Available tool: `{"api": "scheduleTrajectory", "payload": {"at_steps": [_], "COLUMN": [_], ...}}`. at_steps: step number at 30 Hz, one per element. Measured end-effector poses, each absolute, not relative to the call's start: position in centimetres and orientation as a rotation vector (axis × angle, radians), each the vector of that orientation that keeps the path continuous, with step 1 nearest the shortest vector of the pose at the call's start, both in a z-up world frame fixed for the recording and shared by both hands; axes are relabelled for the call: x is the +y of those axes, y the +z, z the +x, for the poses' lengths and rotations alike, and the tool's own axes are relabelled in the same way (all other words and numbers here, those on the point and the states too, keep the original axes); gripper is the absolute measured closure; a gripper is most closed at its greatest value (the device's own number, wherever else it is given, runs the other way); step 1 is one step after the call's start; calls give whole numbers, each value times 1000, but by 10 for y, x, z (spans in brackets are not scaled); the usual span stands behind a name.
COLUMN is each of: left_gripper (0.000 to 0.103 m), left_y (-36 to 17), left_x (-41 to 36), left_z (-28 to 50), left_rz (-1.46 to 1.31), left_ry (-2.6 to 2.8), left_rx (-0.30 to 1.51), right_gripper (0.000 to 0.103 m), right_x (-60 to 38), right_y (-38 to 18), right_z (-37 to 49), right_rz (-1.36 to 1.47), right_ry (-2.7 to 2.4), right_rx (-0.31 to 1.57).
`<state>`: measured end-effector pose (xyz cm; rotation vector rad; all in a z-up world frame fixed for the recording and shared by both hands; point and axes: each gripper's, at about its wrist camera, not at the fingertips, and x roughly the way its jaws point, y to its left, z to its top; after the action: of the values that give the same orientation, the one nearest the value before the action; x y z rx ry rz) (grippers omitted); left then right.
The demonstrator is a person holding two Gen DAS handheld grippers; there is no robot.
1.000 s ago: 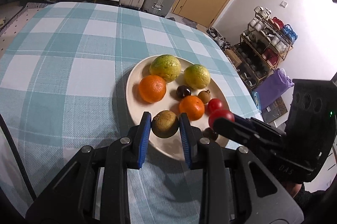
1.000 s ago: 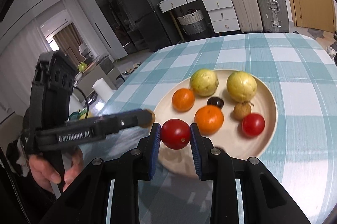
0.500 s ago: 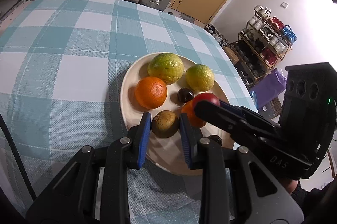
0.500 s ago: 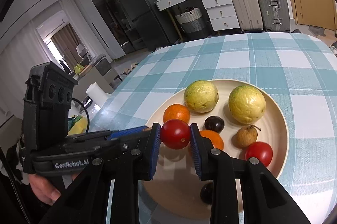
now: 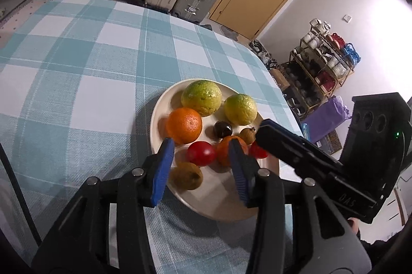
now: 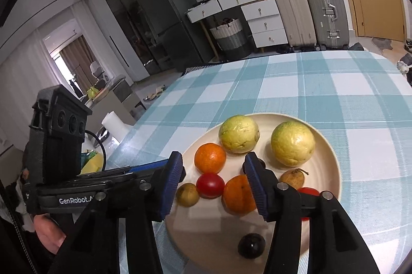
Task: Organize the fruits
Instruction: 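Carry the tomato and kiwi over the cream plate and lower them, then open both grippers to release the tomato and kiwi onto the plate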
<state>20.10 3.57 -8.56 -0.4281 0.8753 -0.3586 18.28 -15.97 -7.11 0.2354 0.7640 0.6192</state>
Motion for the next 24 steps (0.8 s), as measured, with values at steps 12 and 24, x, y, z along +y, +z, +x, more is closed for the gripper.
{"api": "scheduleTrajectory", "payload": {"at_steps": [12, 24], "left_gripper": [54, 30], "left_y": [-54, -31], "left_x": [40, 26], "left_z": [164, 118], "left_rz": [-340, -216], "left_ry": [-260, -137], "left_rx": [755, 660], "right_gripper": [25, 4], "right_x": [-186, -191], "right_y": [-53, -40], "right_z": [151, 105], "right_rz": [236, 215], "right_ry": [542, 517], "right_rx": [664, 512]}}
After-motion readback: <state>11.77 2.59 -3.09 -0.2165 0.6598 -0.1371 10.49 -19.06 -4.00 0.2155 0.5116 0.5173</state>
